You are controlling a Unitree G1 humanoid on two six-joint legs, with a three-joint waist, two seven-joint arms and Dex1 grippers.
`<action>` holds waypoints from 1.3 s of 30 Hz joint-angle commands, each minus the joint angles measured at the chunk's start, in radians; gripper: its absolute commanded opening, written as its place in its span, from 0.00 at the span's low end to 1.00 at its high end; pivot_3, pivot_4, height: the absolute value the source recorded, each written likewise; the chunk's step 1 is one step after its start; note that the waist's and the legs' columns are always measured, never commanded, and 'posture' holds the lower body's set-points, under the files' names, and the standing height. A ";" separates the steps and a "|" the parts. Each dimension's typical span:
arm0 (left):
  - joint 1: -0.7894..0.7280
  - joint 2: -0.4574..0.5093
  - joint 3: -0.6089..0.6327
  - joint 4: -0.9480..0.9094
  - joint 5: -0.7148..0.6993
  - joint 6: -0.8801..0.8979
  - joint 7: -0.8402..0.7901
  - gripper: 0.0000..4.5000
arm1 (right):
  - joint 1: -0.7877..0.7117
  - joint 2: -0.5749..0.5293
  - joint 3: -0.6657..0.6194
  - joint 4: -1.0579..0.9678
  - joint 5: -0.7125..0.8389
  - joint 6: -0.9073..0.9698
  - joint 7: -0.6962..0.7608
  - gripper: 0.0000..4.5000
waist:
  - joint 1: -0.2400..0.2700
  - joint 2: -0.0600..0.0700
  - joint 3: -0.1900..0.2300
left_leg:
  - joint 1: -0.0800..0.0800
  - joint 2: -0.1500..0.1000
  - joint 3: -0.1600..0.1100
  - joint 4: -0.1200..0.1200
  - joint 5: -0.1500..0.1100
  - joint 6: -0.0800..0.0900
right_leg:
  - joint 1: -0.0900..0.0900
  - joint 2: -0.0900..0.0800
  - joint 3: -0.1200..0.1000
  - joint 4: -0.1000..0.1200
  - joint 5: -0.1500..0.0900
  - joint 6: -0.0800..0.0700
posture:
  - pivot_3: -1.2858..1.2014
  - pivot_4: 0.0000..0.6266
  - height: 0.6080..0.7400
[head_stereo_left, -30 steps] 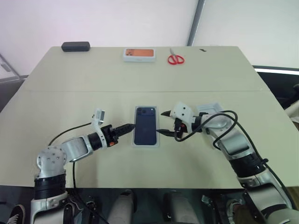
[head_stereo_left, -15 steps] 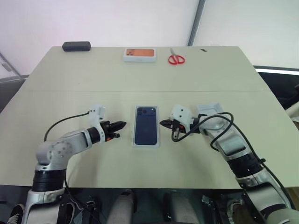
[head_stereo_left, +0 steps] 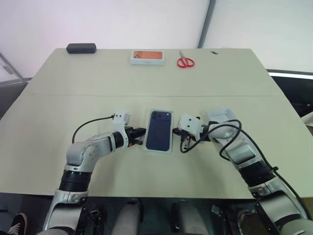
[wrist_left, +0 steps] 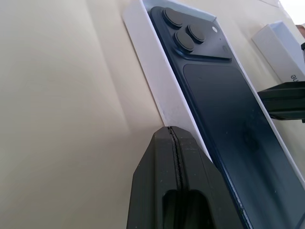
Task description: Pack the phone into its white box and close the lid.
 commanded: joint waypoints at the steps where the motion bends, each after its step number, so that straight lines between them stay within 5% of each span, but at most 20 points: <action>1: -0.080 -0.074 -0.062 0.037 0.024 -0.047 -0.064 0.00 | -0.029 -0.038 -0.017 0.011 -0.018 -0.054 0.020 0.01 | 0.002 0.000 0.000 | 0.000 0.000 0.000 0.000 0.000 0.000 | 0.000 0.000 0.000 0.000 0.000 0.000 | 0.52 0.24 1.00; 15: -0.181 -0.223 -0.140 0.236 0.181 -0.142 -0.180 0.00 | -0.004 -0.169 -0.089 0.039 -0.023 -0.096 0.074 0.01 | -0.002 -0.001 0.001 | 0.000 -0.001 0.001 0.001 0.000 0.000 | 0.002 0.000 -0.002 -0.001 0.000 0.001 | 0.52 0.24 1.00; 29: -0.191 -0.212 -0.142 0.289 0.254 -0.185 -0.255 0.00 | 0.019 -0.177 -0.102 0.025 -0.048 -0.090 0.067 0.01 | -0.003 -0.001 0.001 | 0.000 0.000 0.001 0.001 0.000 0.000 | 0.002 0.001 -0.002 0.000 0.000 0.001 | 0.52 0.24 1.00; 39: -0.203 -0.209 -0.039 0.363 0.293 -0.270 -0.150 0.00 | -0.015 -0.181 -0.119 0.044 -0.050 -0.087 0.053 0.01 | -0.006 -0.001 0.001 | 0.000 0.000 0.001 0.001 0.000 0.000 | 0.001 0.001 -0.002 0.000 0.000 0.001 | 0.52 0.24 1.00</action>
